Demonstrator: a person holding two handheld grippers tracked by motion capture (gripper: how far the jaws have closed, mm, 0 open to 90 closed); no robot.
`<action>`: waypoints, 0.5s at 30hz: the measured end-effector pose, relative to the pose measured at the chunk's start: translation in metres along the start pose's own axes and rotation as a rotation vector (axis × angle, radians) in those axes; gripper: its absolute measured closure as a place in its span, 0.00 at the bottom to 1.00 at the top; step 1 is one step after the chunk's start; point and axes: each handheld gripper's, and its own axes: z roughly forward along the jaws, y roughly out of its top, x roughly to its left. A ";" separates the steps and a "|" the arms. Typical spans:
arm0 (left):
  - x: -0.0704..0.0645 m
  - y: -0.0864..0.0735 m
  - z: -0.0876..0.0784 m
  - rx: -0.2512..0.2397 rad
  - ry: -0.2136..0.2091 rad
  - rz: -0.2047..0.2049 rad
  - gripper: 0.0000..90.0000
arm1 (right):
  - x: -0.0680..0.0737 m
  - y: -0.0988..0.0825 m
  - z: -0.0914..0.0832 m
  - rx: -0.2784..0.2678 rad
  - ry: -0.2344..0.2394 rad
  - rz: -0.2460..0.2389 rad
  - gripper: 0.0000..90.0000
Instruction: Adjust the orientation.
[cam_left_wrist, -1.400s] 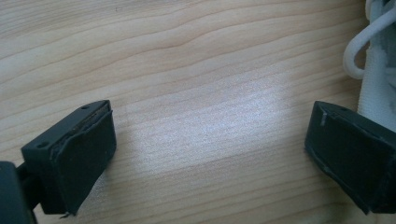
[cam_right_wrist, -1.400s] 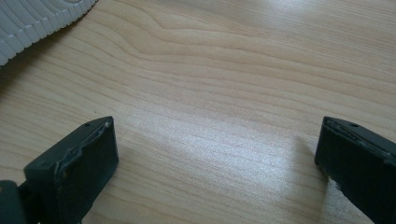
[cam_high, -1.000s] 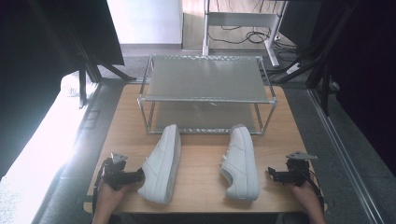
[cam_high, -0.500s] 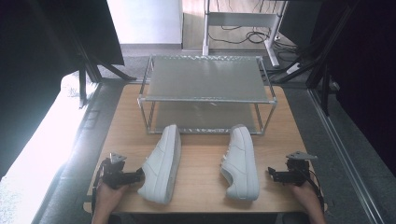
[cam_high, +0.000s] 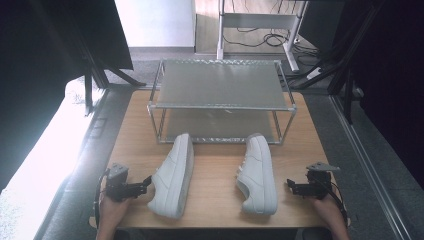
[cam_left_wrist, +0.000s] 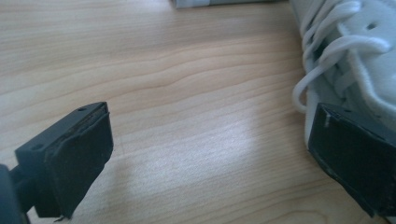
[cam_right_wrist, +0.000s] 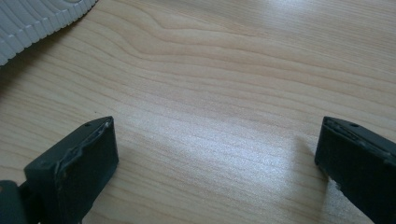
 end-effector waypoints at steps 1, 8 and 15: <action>-0.001 0.000 0.000 -0.001 -0.004 0.008 0.00 | 0.000 0.000 0.000 0.000 0.000 0.000 0.00; -0.009 0.003 0.000 -0.009 -0.028 0.040 0.00 | 0.000 0.000 0.000 0.000 0.001 -0.001 0.00; -0.020 0.006 -0.002 -0.025 -0.030 0.066 0.00 | 0.000 0.000 0.000 -0.001 0.003 -0.004 0.00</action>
